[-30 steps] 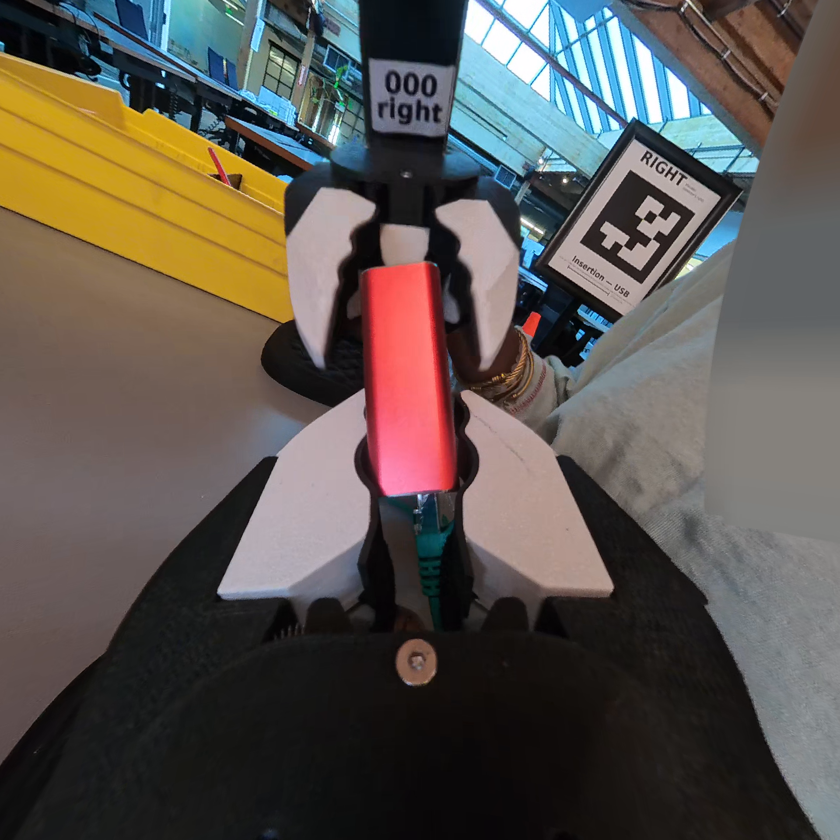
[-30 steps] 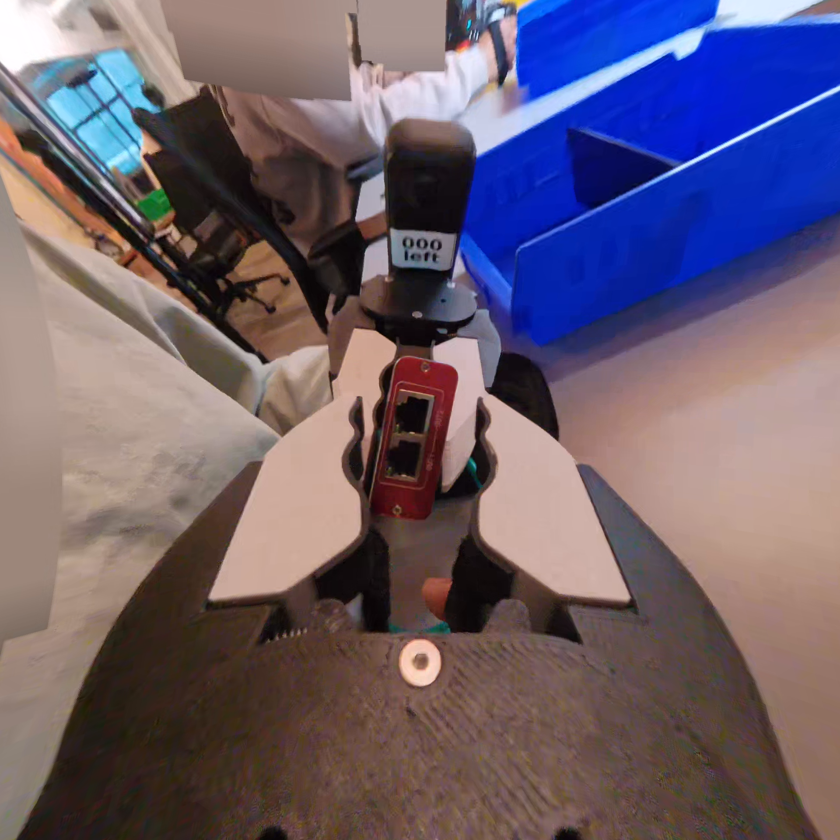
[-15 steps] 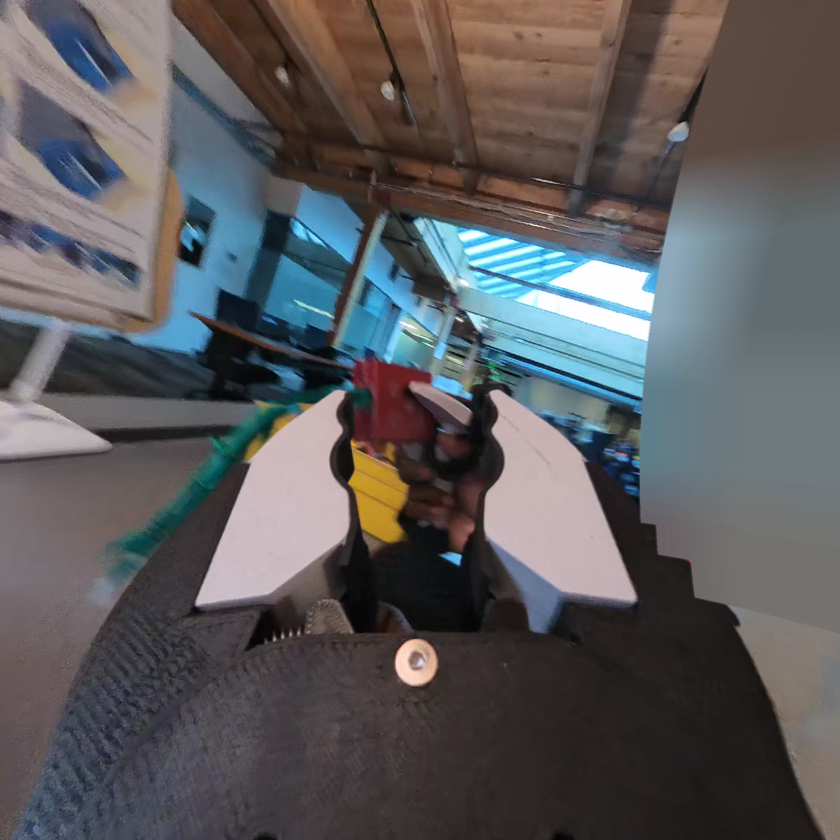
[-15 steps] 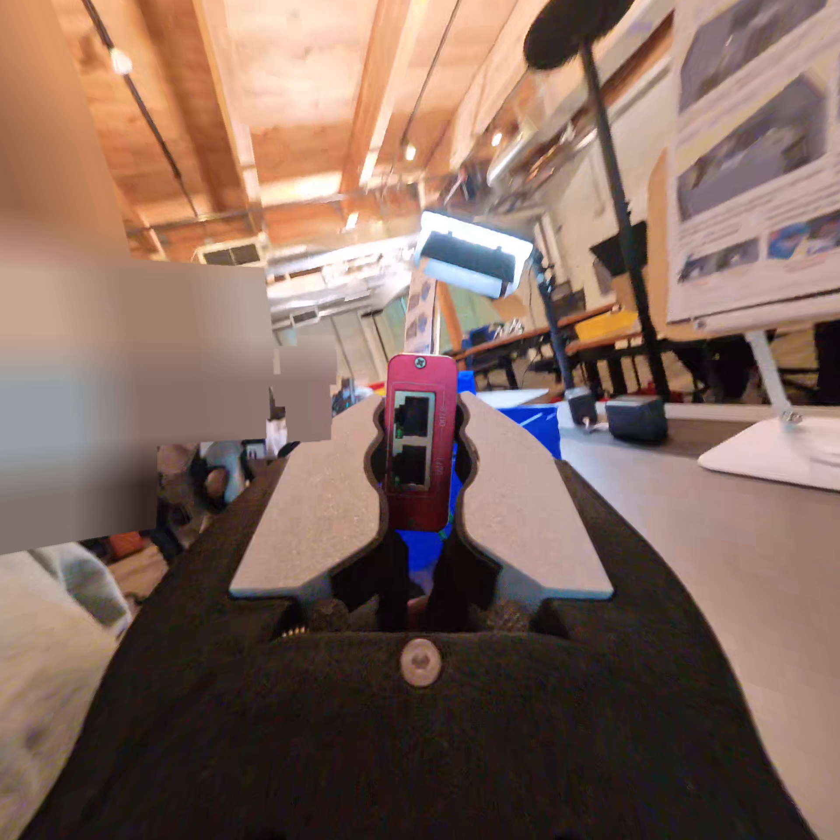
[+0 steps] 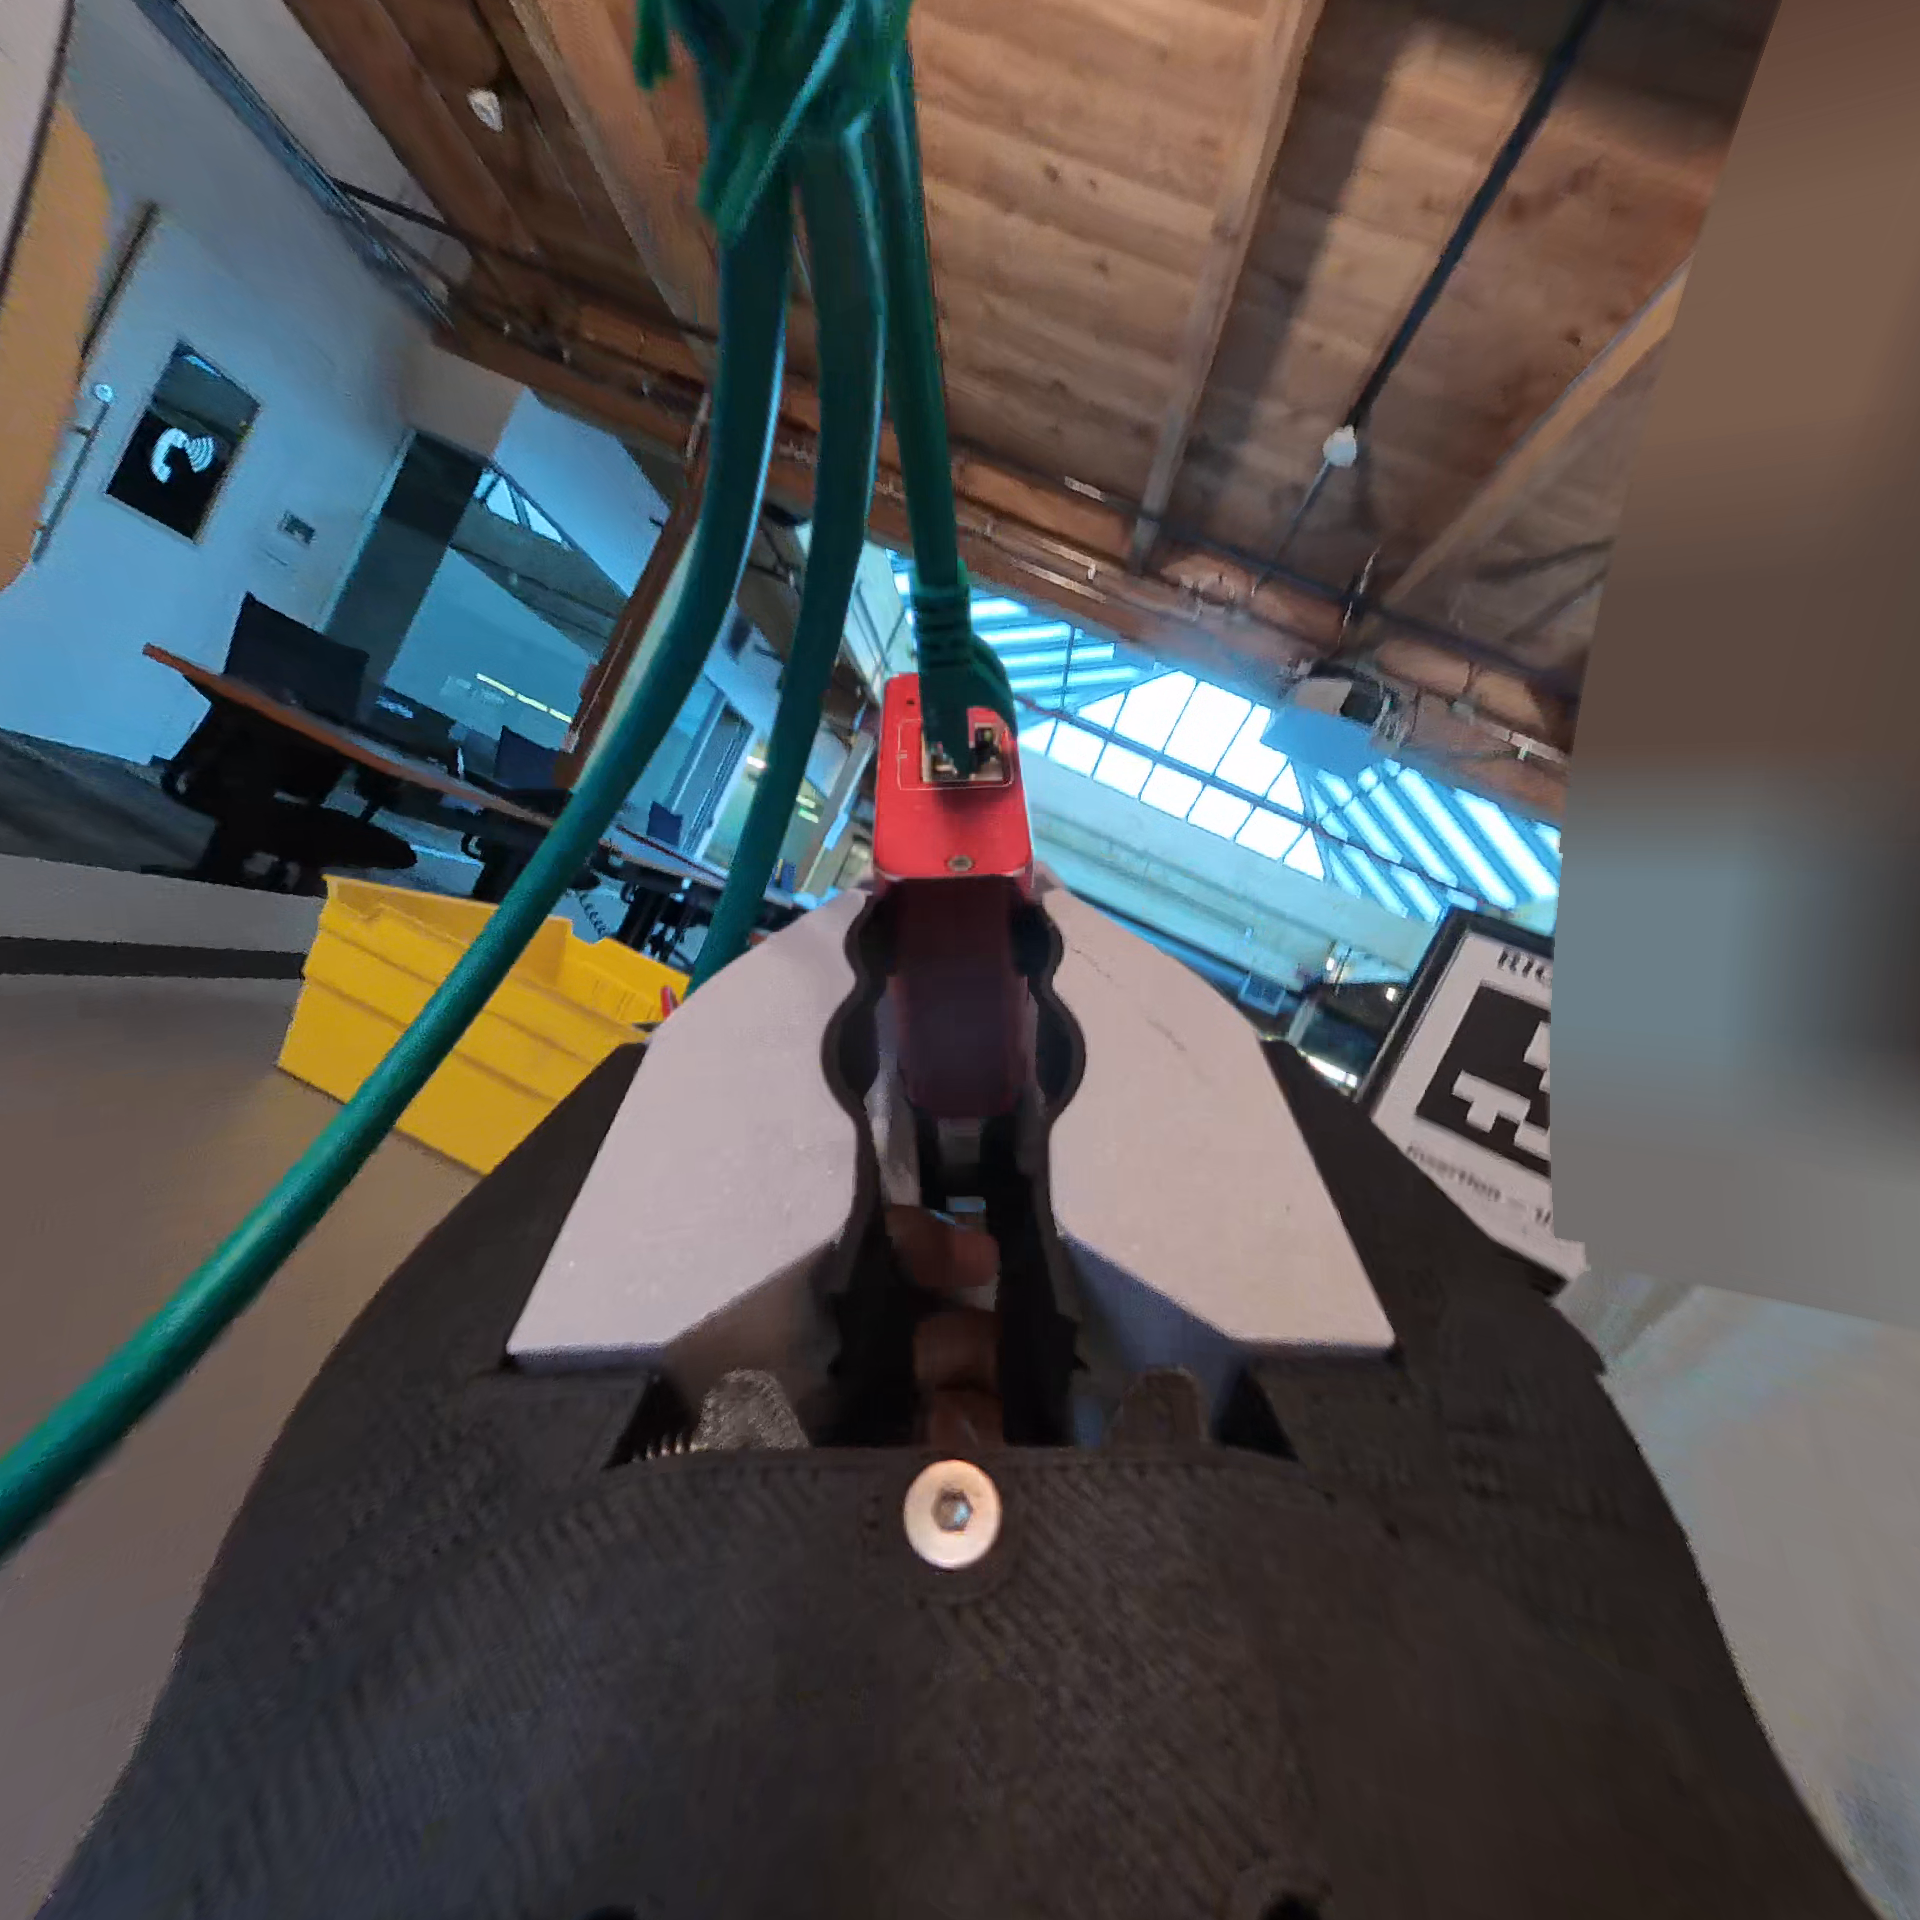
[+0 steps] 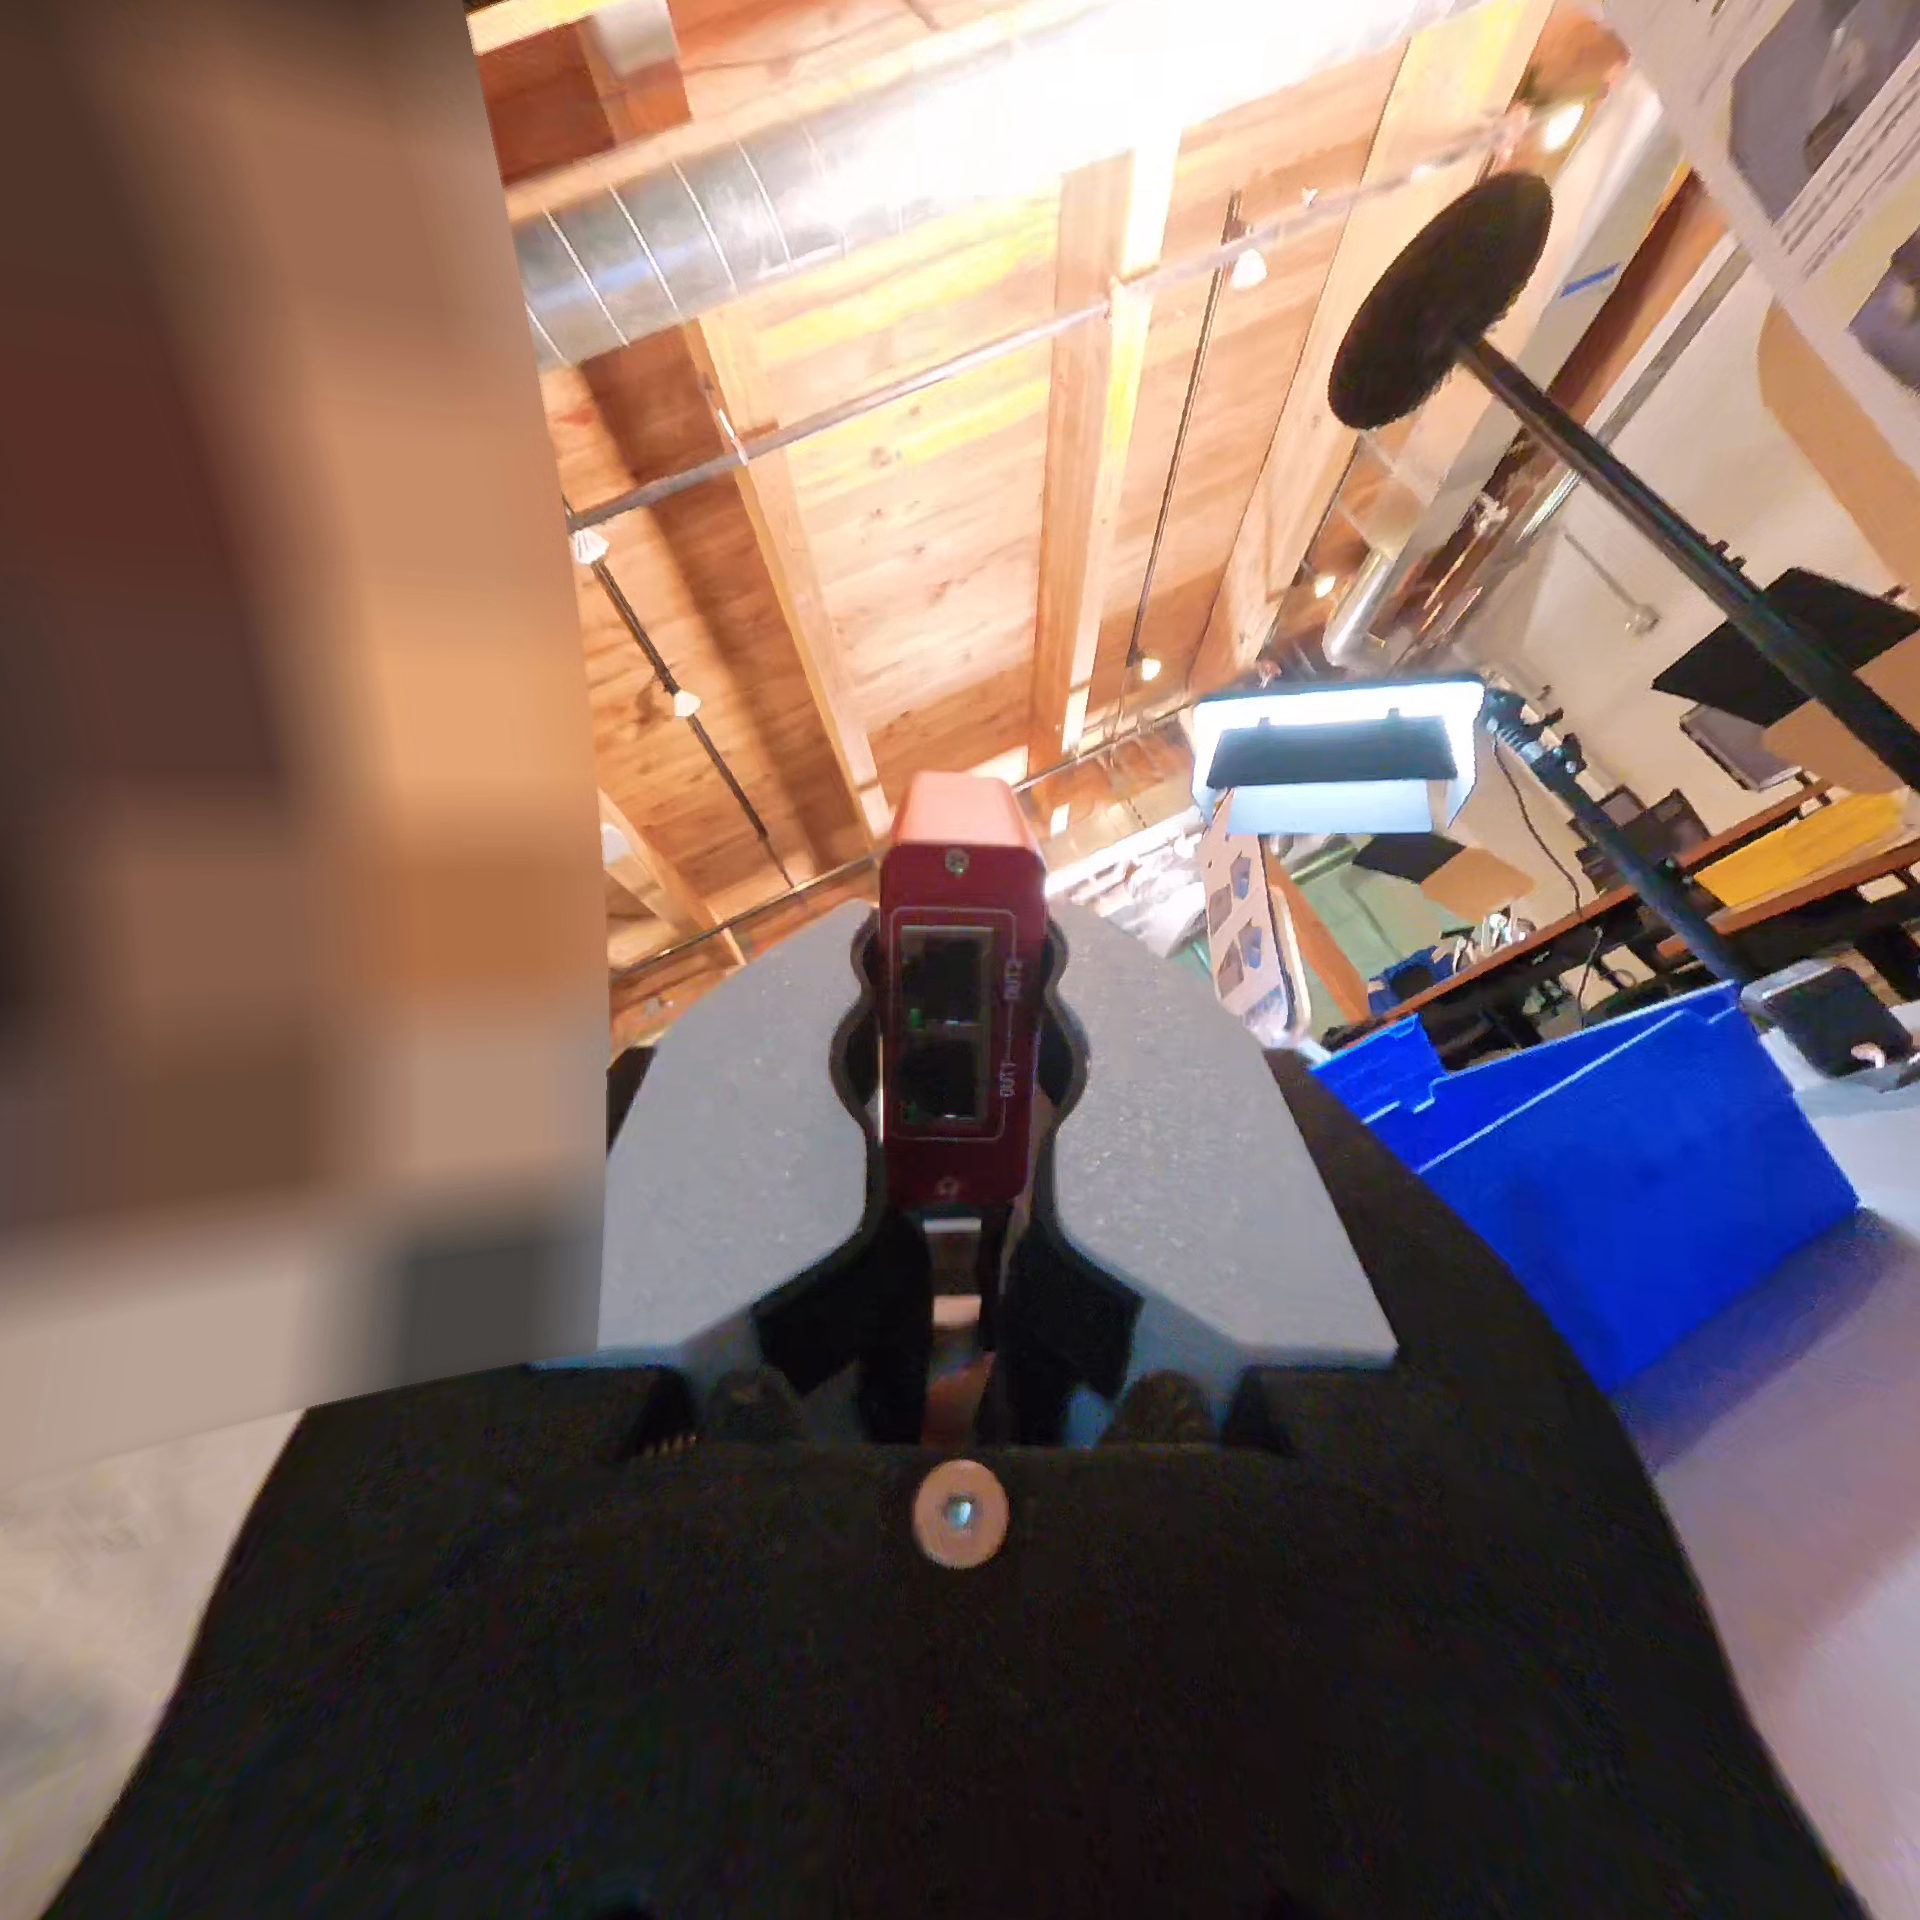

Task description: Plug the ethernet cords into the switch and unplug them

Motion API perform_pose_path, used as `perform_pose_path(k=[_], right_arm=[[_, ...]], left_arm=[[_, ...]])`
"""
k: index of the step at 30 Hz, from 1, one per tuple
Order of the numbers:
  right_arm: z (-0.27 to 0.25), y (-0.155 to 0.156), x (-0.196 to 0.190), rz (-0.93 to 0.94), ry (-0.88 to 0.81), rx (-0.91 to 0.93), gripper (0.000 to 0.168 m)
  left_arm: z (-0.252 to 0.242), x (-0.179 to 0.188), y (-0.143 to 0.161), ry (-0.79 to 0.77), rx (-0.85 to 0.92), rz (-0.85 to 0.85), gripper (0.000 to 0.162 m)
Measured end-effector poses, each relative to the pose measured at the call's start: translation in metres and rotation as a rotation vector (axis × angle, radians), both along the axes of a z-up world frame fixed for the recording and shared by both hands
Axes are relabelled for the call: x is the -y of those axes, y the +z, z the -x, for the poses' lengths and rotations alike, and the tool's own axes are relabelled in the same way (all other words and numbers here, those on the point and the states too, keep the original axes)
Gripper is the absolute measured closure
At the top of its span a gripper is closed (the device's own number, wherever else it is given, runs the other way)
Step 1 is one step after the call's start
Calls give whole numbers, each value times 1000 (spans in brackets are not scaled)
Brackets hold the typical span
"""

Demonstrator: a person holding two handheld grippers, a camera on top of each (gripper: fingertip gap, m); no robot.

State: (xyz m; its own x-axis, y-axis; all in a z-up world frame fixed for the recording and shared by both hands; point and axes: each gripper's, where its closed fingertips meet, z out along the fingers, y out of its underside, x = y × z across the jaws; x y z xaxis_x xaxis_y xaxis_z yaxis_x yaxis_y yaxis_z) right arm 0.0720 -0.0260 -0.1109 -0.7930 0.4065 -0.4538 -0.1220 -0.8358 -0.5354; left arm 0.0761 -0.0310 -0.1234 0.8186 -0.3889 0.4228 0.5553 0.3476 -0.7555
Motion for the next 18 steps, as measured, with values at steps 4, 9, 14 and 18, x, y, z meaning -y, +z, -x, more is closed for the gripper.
perform_pose_path(k=[4, 9, 14, 18], right_arm=[[-7, -23, 27, -128, 169, 58, 143], [-11, -49, 33, -459, 222, 173, 117], [-24, -35, 20, -683, 271, 138, 120], [-39, -64, 41, -999, 463, 199, 133]], left_arm=[[-2, 13, -3, -57, -88, 88, 136], [-11, 20, -20, -163, -208, 226, 137], [-29, 24, -43, -266, -366, 379, 137], [-41, 25, -50, -339, -426, 429, 137]])
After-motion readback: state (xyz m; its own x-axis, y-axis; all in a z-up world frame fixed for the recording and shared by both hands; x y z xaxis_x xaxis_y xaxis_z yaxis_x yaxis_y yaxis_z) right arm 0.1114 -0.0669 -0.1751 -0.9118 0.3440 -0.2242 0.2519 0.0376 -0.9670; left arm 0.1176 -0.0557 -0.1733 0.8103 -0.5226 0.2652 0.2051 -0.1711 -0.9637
